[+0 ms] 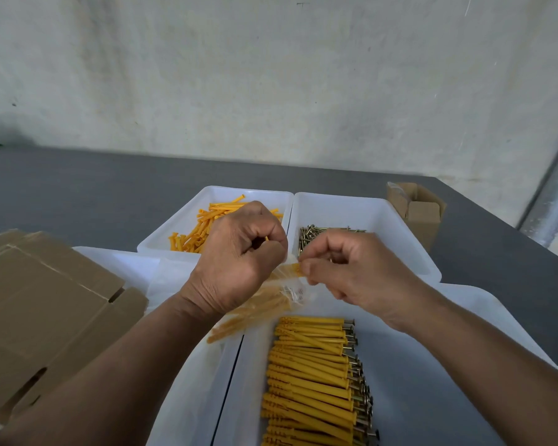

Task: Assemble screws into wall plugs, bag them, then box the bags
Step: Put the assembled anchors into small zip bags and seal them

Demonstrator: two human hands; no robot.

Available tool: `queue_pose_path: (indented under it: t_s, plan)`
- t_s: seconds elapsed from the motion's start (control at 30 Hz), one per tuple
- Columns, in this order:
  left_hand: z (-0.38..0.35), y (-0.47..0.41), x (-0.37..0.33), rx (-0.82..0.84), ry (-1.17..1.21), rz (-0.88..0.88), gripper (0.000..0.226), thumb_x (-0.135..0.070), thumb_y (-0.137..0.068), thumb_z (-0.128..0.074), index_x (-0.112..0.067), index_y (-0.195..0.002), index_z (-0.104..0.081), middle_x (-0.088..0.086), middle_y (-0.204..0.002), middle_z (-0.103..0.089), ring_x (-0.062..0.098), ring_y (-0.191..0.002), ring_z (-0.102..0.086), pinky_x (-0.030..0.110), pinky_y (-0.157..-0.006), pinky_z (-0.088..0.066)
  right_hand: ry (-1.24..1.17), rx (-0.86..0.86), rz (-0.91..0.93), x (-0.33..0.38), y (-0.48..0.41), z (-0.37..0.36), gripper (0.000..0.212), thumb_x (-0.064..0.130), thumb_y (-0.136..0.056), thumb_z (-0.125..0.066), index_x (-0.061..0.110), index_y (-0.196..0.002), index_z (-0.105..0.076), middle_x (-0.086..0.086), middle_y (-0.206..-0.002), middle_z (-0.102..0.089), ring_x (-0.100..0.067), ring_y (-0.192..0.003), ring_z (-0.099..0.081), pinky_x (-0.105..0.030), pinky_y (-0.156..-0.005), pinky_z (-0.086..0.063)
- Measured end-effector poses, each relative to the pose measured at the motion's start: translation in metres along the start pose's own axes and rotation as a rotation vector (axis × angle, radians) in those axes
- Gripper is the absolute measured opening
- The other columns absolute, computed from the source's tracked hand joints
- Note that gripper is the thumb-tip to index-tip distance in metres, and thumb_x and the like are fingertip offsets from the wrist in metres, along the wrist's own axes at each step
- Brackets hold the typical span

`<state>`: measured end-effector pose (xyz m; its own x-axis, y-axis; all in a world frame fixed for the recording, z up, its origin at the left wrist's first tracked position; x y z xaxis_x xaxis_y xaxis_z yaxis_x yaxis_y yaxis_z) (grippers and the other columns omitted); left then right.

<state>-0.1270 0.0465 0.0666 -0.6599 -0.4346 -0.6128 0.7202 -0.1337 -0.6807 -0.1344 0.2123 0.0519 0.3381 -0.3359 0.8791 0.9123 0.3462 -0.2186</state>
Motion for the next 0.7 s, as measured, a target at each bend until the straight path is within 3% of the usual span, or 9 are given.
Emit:
queue_pose_path:
  t_s: [0.1, 0.2, 0.3, 0.47, 0.6, 0.7]
  plan:
    - [-0.001, 0.001, -0.001, 0.005, 0.003, -0.004, 0.014, -0.004, -0.064, -0.050, -0.010, -0.055, -0.060, 0.011, -0.071, -0.057, 0.026, -0.068, -0.054, 0.045, -0.065, -0.045, 0.109, -0.024, 0.078, -0.005, -0.002, -0.010, 0.006, 0.020, -0.085, -0.075, 0.026, -0.087, -0.073, 0.004, -0.066, -0.066, -0.002, -0.048, -0.048, -0.020, -0.053, -0.041]
    - [-0.001, 0.001, -0.002, 0.014, 0.011, -0.012, 0.016, -0.003, -0.063, -0.050, -0.014, -0.055, -0.059, 0.011, -0.071, -0.056, 0.028, -0.068, -0.054, 0.047, -0.064, -0.045, 0.141, -0.019, 0.116, -0.007, -0.002, -0.019, 0.004, 0.026, -0.085, -0.074, 0.029, -0.088, -0.074, 0.019, -0.058, -0.061, 0.002, -0.048, -0.052, -0.010, -0.052, -0.036]
    - [-0.002, 0.000, -0.002, 0.016, 0.010, -0.021, 0.019, -0.003, -0.063, -0.049, -0.017, -0.055, -0.057, 0.010, -0.070, -0.056, 0.027, -0.067, -0.054, 0.046, -0.063, -0.045, 0.142, 0.012, 0.132, -0.006, -0.002, -0.022, 0.009, 0.028, -0.089, -0.071, 0.026, -0.096, -0.076, 0.021, -0.056, -0.061, 0.002, -0.047, -0.053, -0.008, -0.051, -0.036]
    - [0.000, -0.001, 0.001, -0.028, 0.049, 0.027, 0.020, -0.005, -0.064, -0.049, -0.021, -0.055, -0.057, 0.006, -0.070, -0.056, 0.020, -0.068, -0.054, 0.036, -0.062, -0.044, 0.112, 0.081, 0.093, -0.003, 0.001, -0.016, 0.022, 0.035, -0.099, -0.053, 0.029, -0.104, -0.074, 0.000, -0.046, -0.057, -0.002, -0.036, -0.049, -0.011, -0.044, -0.037]
    - [0.003, -0.002, 0.004, -0.065, 0.060, 0.053, 0.016, -0.006, -0.065, -0.050, -0.016, -0.054, -0.058, 0.008, -0.069, -0.055, 0.018, -0.068, -0.053, 0.031, -0.063, -0.042, 0.151, -0.012, 0.109, -0.001, 0.001, -0.008, 0.024, 0.021, -0.100, -0.050, 0.029, -0.099, -0.073, 0.017, -0.070, -0.070, -0.008, -0.043, -0.059, -0.012, -0.045, -0.042]
    - [0.005, -0.001, 0.004, -0.080, 0.059, 0.044, 0.012, -0.013, -0.064, -0.052, -0.015, -0.054, -0.058, 0.008, -0.068, -0.056, 0.019, -0.067, -0.054, 0.036, -0.063, -0.044, 0.242, -0.151, 0.015, -0.007, -0.003, 0.004, 0.029, 0.013, -0.096, -0.050, 0.030, -0.091, -0.073, 0.011, -0.081, -0.072, -0.012, -0.055, -0.066, -0.021, -0.051, -0.050]
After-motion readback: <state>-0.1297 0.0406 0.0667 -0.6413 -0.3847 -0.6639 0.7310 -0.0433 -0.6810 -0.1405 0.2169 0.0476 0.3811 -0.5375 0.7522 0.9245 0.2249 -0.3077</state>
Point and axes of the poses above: each hand's wrist, its own y-axis away from the middle knuckle, its own z-axis out of the back of the hand, x = y × z, the point moved 3 cm from there along -y, towards the middle knuckle
